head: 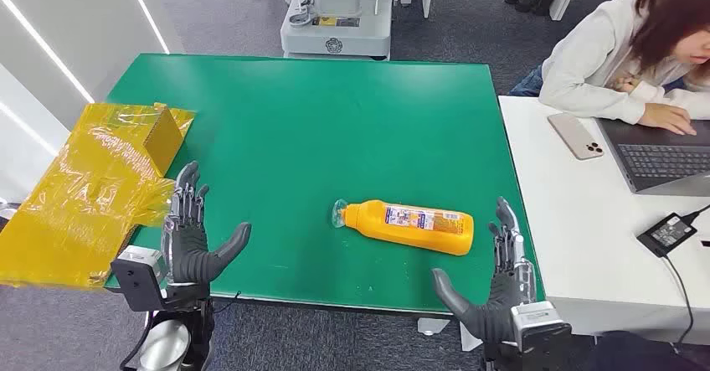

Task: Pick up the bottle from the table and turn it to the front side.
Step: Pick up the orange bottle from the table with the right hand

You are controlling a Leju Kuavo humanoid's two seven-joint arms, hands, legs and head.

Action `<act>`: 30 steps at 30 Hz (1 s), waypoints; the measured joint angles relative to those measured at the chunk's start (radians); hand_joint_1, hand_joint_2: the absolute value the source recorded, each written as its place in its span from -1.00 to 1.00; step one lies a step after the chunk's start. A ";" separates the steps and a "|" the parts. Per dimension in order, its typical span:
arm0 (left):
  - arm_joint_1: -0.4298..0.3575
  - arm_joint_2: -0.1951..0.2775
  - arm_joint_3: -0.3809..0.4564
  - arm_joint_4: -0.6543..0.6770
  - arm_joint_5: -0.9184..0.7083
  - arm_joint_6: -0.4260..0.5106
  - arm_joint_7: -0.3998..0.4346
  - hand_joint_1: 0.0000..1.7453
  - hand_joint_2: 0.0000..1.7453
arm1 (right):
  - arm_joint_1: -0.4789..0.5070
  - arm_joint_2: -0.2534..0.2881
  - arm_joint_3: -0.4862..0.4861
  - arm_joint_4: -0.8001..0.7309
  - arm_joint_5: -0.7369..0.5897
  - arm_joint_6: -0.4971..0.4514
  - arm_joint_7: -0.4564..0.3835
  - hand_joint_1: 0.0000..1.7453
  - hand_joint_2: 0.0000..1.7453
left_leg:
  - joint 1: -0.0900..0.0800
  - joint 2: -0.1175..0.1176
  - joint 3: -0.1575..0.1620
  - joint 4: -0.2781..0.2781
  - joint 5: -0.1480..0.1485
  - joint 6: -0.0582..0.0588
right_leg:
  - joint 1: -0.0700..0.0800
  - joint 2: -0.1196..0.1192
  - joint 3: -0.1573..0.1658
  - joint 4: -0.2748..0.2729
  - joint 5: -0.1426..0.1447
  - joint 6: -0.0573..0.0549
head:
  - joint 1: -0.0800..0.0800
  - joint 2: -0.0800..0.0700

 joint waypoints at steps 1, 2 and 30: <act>0.000 0.000 0.000 0.000 0.000 0.000 0.000 -1.00 1.00 | 0.000 0.000 0.000 0.000 0.000 0.001 0.001 -1.00 1.00 | 0.000 0.000 0.000 0.000 0.000 0.000 | 0.000 0.000 0.000 0.000 0.000 0.000 | 0.000 0.000; 0.000 0.000 0.000 0.000 0.000 0.000 0.000 -1.00 1.00 | -0.001 0.000 0.000 0.000 0.000 0.003 0.003 -1.00 1.00 | 0.000 0.000 0.000 0.000 0.000 0.000 | 0.000 0.000 0.000 0.000 0.000 0.000 | 0.000 0.000; -0.174 0.008 -0.101 0.184 0.149 -0.091 0.025 -1.00 1.00 | -0.786 -0.210 0.220 0.763 0.237 0.168 0.388 -1.00 1.00 | 0.000 0.003 -0.005 0.001 0.008 0.002 | 0.000 0.004 -0.005 0.000 0.008 0.002 | 0.000 0.000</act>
